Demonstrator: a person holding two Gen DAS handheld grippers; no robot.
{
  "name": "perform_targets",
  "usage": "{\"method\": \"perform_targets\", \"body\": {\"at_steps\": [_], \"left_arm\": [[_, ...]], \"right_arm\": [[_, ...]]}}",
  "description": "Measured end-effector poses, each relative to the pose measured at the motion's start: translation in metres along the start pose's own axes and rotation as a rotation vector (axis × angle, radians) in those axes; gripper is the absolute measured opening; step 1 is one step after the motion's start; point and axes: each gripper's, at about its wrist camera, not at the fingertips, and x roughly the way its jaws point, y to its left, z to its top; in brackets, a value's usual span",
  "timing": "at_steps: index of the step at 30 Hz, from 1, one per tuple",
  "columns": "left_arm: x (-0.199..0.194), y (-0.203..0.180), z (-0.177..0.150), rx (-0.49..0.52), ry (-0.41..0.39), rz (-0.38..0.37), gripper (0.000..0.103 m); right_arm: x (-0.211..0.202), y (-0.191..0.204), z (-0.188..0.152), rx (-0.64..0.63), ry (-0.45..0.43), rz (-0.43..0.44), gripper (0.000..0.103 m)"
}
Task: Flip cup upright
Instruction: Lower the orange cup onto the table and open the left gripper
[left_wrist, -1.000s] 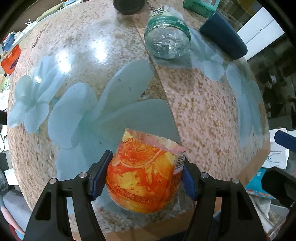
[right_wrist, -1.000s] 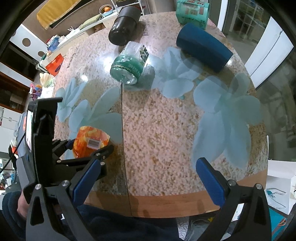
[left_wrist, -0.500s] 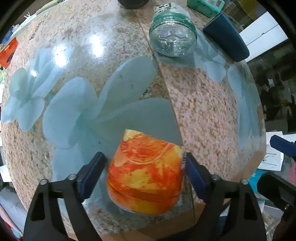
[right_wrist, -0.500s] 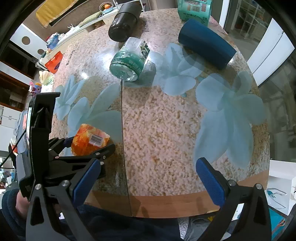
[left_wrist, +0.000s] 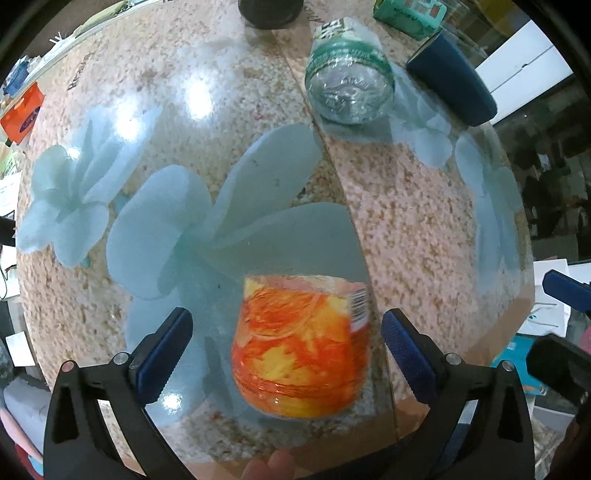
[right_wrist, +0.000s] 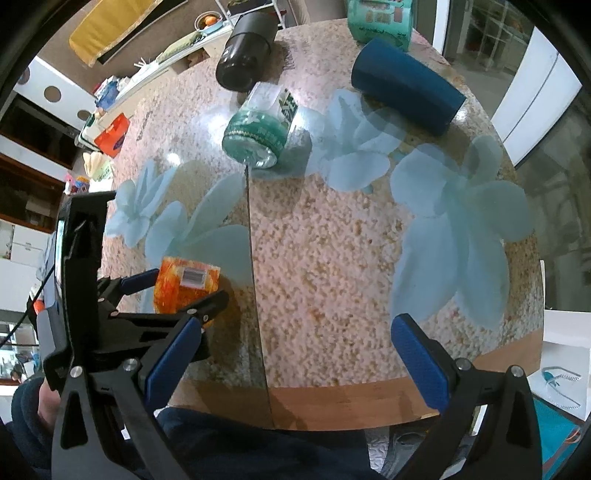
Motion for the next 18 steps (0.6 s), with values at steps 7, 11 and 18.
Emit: {"method": "perform_targets", "body": {"at_steps": [7, 11, 18], "left_arm": [[-0.026, 0.008, -0.005, 0.022, 0.0, 0.007, 0.103], [-0.041, 0.009, -0.007, 0.015, -0.003, 0.008, 0.103], [-0.061, 0.018, -0.027, 0.014, 0.001, 0.023, 0.103]], "right_arm": [[-0.014, -0.001, 0.0, 0.027, -0.027, 0.035, 0.103], [-0.019, -0.001, 0.0, 0.041, -0.031, 0.072, 0.103], [-0.019, 0.009, 0.003, 0.051, 0.0, 0.152, 0.103]]}}
